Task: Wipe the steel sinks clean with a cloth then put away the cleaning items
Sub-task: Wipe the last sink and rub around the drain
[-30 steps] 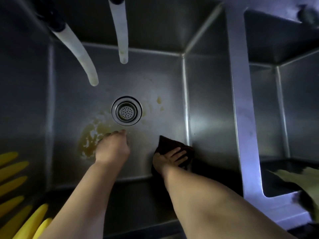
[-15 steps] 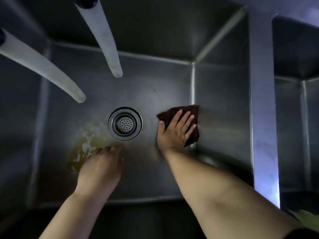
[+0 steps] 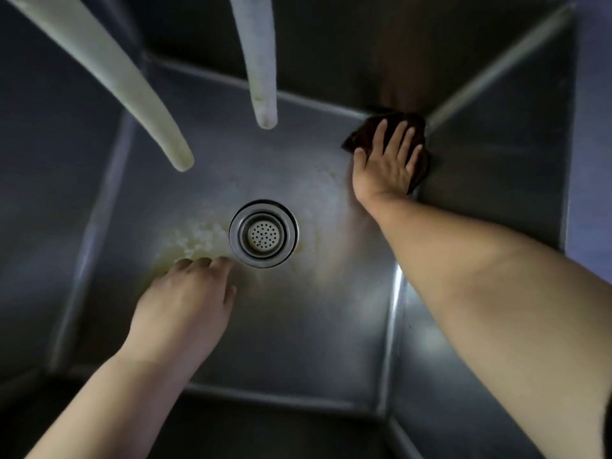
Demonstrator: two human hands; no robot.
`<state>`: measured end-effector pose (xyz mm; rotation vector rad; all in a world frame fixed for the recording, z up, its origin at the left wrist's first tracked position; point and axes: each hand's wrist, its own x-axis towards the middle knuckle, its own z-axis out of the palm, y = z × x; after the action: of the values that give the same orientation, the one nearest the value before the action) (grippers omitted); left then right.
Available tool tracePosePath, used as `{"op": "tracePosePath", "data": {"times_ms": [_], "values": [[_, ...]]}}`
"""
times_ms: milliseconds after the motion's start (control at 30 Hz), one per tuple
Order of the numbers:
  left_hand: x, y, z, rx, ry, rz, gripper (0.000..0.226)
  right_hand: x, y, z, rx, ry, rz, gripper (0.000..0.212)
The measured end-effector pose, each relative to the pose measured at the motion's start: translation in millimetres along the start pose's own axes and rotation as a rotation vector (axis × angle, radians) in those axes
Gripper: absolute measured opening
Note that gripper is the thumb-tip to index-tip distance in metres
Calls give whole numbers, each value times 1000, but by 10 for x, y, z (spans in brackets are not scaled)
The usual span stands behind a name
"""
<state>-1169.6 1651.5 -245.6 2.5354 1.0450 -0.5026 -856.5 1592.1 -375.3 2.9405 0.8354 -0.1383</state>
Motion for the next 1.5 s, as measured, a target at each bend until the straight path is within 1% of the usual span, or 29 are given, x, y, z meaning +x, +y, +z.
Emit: {"op": "tracePosePath", "data": {"times_ms": [133,233,367,467,533,600,700,767,800,967,1033,1133,1233,1333,1500], "values": [[-11,-6,6,5,-12,-10,32,-77,3,-93,-8,-56,-50,63],[8,-22,8,17,-5,-11,32,-433,-69,-84,11,-86,-144,63],[1,-17,4,-4,-57,-31,34,-1284,-223,-50,48,-131,-330,65],[-25,-19,-14,11,-81,-30,33,-2027,-243,7,72,-159,-515,65],[-42,-17,-34,5,-84,-32,30,-2463,-224,58,41,-178,-636,68],[-50,-14,-50,-7,-86,-37,27,-2688,-182,77,-12,-193,-725,70],[-51,-10,-75,16,-65,-25,25,-2601,-123,53,-52,-192,-796,68],[-50,-3,-79,42,-54,-14,24,-2392,-110,38,-34,-192,-791,67],[-49,0,-77,52,-50,-12,23,-2256,-121,23,-21,-191,-758,66],[-44,17,-65,37,-33,-26,20,-1373,-260,-35,-37,-147,-491,66],[-47,28,-59,63,-8,-16,21,-1010,-311,-52,-69,-122,-433,66],[-53,31,-38,74,19,0,24,-444,-379,-91,-89,-91,-420,64],[-48,33,-21,62,17,12,25,-16,-436,-113,-149,-45,-463,64],[-34,33,-22,70,25,19,23,90,-449,-107,-184,-30,-490,65],[-20,30,-41,68,32,10,27,-191,-660,-103,-115,-74,-412,64]]}}
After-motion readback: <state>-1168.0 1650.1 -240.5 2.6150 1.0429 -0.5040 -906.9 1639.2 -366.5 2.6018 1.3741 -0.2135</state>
